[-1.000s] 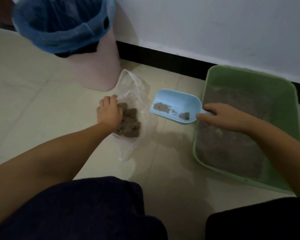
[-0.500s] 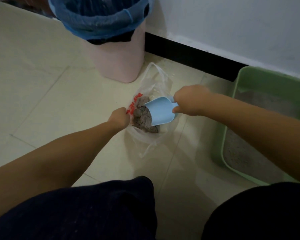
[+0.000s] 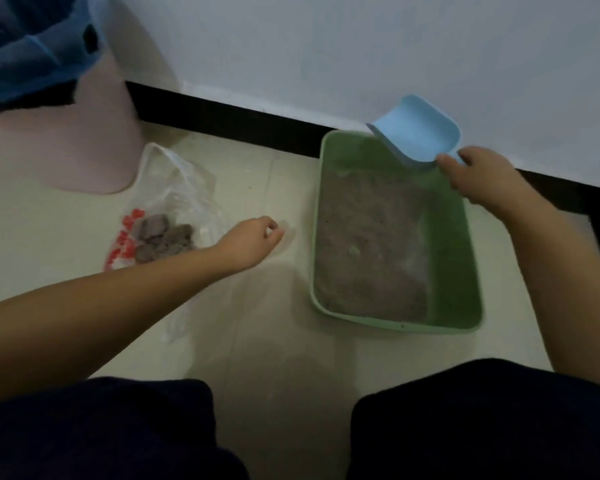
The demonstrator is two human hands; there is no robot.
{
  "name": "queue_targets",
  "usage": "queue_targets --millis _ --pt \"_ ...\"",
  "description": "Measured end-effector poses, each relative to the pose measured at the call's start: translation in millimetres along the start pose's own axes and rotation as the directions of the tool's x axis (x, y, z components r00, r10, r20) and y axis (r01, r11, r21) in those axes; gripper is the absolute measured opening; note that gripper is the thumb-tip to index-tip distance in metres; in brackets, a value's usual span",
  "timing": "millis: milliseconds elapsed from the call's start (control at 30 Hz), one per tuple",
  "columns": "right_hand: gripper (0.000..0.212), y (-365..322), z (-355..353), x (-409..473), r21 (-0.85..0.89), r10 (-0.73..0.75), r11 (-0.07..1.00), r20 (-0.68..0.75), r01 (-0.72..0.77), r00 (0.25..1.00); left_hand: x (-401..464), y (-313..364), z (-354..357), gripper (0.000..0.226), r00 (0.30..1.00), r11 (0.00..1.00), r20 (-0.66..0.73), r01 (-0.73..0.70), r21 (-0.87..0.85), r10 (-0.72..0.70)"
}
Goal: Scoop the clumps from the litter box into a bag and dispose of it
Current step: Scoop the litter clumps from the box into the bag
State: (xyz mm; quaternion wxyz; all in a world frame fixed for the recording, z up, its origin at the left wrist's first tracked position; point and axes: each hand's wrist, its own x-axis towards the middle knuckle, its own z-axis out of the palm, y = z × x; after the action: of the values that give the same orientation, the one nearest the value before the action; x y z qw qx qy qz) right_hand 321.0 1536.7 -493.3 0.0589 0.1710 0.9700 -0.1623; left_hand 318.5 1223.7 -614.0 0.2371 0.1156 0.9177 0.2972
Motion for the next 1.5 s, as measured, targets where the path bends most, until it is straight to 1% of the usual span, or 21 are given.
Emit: queue_targets --millis 67,167,233,300,433,567,633,700,800,867,900,1000,1067,1133,1200,1267,1333,1400,1433,1500 --pt "0.051 35.6 -2.8 -8.4 -0.001 0.092 0.996 0.045 -0.092 0.995 1.4 28.2 18.3 0.045 0.989 1.000 0.150 -0.004 -0.025 0.008" --pt "0.047 72.2 7.8 -15.2 -0.100 0.151 0.985 0.082 -0.143 0.985 1.8 44.5 41.2 0.058 0.964 0.999 0.263 0.046 0.003 -0.046" --pt "0.042 87.4 17.7 -16.0 -0.163 0.168 0.974 0.040 -0.160 0.985 2.0 44.4 51.1 0.062 0.954 0.996 0.287 0.090 0.008 -0.088" --pt "0.041 98.9 25.4 -14.9 -0.182 0.182 0.966 -0.016 -0.181 0.983 2.2 40.5 55.6 0.062 0.947 0.991 0.301 0.129 -0.024 -0.115" --pt "0.041 121.9 25.9 -8.4 -0.215 0.151 0.961 -0.119 -0.174 0.981 7.9 36.4 67.3 0.050 0.942 0.968 0.306 0.193 -0.161 -0.137" --pt "0.043 133.2 31.2 -5.3 -0.201 0.122 0.969 -0.124 -0.145 0.985 7.4 34.6 69.9 0.048 0.941 0.957 0.303 0.216 -0.194 -0.151" --pt "0.043 135.4 39.6 -5.0 -0.167 0.108 0.978 -0.100 -0.124 0.989 6.5 35.6 68.9 0.046 0.938 0.954 0.307 0.226 -0.197 -0.159" --pt "0.042 134.9 47.2 -5.5 -0.090 0.111 0.989 -0.069 -0.117 0.991 6.3 37.3 68.1 0.042 0.937 0.947 0.305 0.241 -0.211 -0.170" --pt "0.038 133.6 52.8 -9.7 0.126 0.121 0.985 -0.016 -0.118 0.993 5.4 39.7 67.3 0.039 0.937 0.941 0.304 0.250 -0.227 -0.175" --pt "0.033 128.5 55.5 -16.3 0.296 0.106 0.949 0.026 -0.109 0.994 5.1 40.5 66.8 0.039 0.936 0.938 0.302 0.256 -0.233 -0.180" --pt "0.029 122.8 57.2 -19.7 0.354 0.085 0.930 0.049 -0.097 0.995 4.8 40.9 66.5 0.040 0.935 0.937 0.301 0.261 -0.232 -0.185" --pt "0.020 90.1 59.5 -26.7 0.467 -0.011 0.882 0.142 -0.057 0.990 2.6 42.8 64.0 0.041 0.933 0.935 0.298 0.275 -0.224 -0.203" --pt "0.021 59.9 60.4 -27.2 0.557 -0.064 0.829 0.202 -0.061 0.977 -2.0 43.9 59.6 0.038 0.926 0.933 0.309 0.289 -0.215 -0.216" --pt "0.024 27.8 65.4 -24.2 0.661 -0.096 0.745 0.243 -0.092 0.965 -11.1 43.5 52.5 0.032 0.912 0.927 0.333 0.316 -0.202 -0.238" --pt "0.023 -8.1 76.1 -19.5 0.767 -0.139 0.625 0.293 -0.145 0.946 -25.2 39.0 42.4 0.026 0.903 0.927 0.345 0.331 -0.176 -0.256" --pt "0.021 -46.9 94.7 -15.3 0.836 -0.197 0.497 0.368 -0.231 0.909 -42.0 28.8 26.9 0.023 0.895 0.928 0.345 0.346 -0.135 -0.283" --pt "0.021 -86.9 119.8 -16.1 0.853 -0.227 0.363 0.471 -0.375 0.852 -61.1 13.6 5.2 0.023 0.886 0.921 0.325 0.378 -0.097 -0.330" --pt "0.019 -122.1 146.0 -22.3 0.804 -0.206 0.276 0.585 -0.527 0.784 -83.0 -5.6 -19.5 0.023 0.879 0.901 0.270 0.426 -0.079 -0.392" --pt "0.017 -135.3 158.5 -25.6 0.773 -0.181 0.269 0.626 -0.575 0.758 -93.6 -16.0 -31.9 0.024 0.877 0.888 0.229 0.451 -0.084 -0.423" --pt "0.016 -150.0 181.3 -33.6 0.714 -0.122 0.301 0.686 -0.632 0.717 -112.0 -36.1 -53.8 0.024 0.865 0.861 0.159 0.495 -0.115 -0.476"
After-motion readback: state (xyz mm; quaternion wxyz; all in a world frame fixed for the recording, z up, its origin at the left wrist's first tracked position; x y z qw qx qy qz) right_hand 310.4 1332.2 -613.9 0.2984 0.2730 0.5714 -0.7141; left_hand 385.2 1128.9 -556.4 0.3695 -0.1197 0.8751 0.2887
